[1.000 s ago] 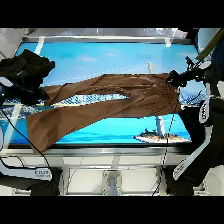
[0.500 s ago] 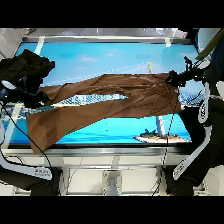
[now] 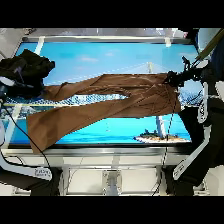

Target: Fold the clothes and pants, and hang the long-sleeved shirts on hangers.

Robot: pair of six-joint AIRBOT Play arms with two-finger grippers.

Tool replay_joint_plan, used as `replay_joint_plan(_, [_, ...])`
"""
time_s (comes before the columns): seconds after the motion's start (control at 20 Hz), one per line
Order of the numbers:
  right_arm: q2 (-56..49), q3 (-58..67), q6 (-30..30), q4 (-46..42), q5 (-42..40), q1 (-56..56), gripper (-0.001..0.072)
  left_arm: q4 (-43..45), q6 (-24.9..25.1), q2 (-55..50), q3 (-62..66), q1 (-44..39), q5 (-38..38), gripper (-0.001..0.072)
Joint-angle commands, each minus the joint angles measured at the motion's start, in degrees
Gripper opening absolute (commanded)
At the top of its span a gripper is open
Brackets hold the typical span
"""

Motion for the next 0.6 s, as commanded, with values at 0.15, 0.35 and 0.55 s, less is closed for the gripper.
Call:
replay_joint_plan(0.15, [0.0, 0.0, 0.0, 0.1, 1.4, 0.1, 0.0215, -2.3, -3.2, 9.4, 4.4, -0.1, 21.1, 0.0007])
replay_joint_plan(0.35, [0.0, 0.0, 0.0, 0.0, -0.2, 1.1, 0.0215, -4.8, -4.9, 5.5, 4.6, -0.9, 31.9, 0.0006])
replay_joint_plan(0.55, [-0.1, 0.0, 0.0, -0.4, -5.9, 3.6, 0.0215, -4.8, -4.9, -2.2, 5.0, -2.6, 39.5, 0.001])
